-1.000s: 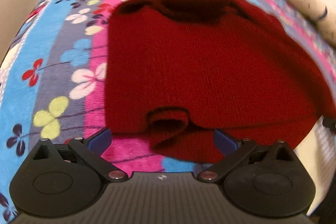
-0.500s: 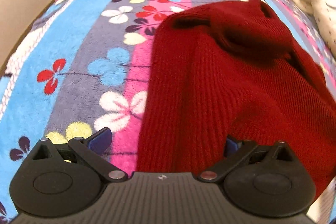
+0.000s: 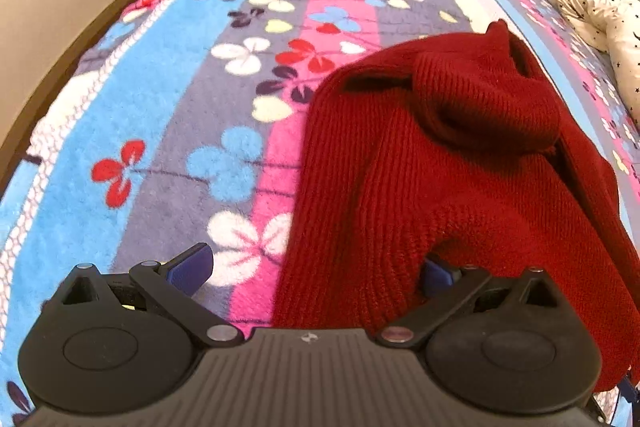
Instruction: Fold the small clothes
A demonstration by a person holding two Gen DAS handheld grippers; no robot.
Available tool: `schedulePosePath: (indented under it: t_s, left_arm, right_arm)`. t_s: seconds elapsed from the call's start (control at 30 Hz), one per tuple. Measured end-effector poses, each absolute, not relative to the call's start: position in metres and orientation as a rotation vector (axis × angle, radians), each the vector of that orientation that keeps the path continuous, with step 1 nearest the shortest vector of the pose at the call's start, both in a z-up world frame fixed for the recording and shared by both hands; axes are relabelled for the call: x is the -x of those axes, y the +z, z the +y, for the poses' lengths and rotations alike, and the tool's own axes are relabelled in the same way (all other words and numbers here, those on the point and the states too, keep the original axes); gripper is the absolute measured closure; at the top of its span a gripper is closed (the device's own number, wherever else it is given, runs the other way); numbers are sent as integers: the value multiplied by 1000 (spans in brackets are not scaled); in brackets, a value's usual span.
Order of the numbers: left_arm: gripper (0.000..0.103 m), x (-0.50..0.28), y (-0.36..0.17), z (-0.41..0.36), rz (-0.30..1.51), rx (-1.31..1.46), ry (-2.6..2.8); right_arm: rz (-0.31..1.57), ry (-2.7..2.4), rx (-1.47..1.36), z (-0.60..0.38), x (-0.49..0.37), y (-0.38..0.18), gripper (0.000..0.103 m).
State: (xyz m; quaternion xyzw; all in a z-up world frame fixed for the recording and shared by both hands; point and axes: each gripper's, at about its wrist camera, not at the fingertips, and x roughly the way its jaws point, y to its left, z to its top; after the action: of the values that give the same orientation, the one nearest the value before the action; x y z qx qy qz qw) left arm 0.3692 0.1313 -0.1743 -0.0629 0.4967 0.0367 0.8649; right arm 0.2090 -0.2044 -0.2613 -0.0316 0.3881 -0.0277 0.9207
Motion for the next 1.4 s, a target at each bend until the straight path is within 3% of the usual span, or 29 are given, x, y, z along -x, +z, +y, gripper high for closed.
schedulePosePath:
  t_s: [0.2, 0.5, 0.83, 1.1, 1.4]
  left_arm:
    - [0, -369, -159, 138, 977, 139, 107]
    - [0, -370, -186, 155, 1031, 167, 118]
    - [0, -337, -200, 142, 1038, 45, 36]
    - [0, -321, -236, 126, 1138, 22, -15]
    - [0, -337, -223, 130, 1070, -17, 75]
  right_arm:
    - [634, -300, -132, -241, -240, -242, 21]
    - [634, -317, -218, -268, -257, -225, 19]
    - [680, -197, 34, -201, -199, -245, 15]
    - [659, -265, 224, -180, -218, -281, 9]
    - [600, -269, 268, -181, -238, -275, 10]
